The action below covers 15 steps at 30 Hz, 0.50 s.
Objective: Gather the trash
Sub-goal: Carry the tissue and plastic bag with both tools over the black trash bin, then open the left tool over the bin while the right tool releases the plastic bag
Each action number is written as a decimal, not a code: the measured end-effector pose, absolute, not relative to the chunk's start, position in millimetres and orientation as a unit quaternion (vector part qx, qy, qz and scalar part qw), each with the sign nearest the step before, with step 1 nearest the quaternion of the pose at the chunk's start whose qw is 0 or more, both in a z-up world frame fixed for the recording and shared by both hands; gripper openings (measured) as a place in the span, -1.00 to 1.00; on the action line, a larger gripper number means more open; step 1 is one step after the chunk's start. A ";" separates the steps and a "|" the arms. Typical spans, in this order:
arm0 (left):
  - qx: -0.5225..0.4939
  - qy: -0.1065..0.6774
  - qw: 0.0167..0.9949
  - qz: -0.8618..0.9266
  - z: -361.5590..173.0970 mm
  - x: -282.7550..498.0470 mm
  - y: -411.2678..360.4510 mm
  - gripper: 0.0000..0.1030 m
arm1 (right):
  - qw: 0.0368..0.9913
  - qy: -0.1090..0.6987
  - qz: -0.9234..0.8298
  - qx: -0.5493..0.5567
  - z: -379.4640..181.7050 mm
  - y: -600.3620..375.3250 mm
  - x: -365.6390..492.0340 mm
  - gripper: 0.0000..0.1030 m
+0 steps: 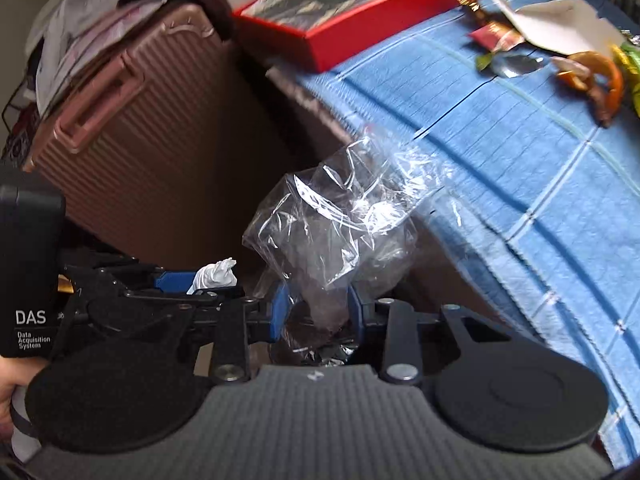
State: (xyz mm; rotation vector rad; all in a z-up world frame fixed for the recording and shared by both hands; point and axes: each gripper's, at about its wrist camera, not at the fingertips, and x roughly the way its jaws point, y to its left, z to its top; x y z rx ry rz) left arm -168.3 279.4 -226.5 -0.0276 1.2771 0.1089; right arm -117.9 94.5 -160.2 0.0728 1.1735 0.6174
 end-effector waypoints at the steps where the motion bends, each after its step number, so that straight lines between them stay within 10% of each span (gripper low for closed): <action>1: -0.014 0.598 0.799 0.053 -232.6 -169.7 283.3 -0.37 | 0.784 0.548 0.290 0.029 -165.0 98.8 -118.3 -0.29; 15: 0.000 0.618 0.783 0.065 -299.2 -190.1 311.2 -0.36 | 0.740 0.594 0.314 -0.005 -234.1 142.0 -115.4 -0.43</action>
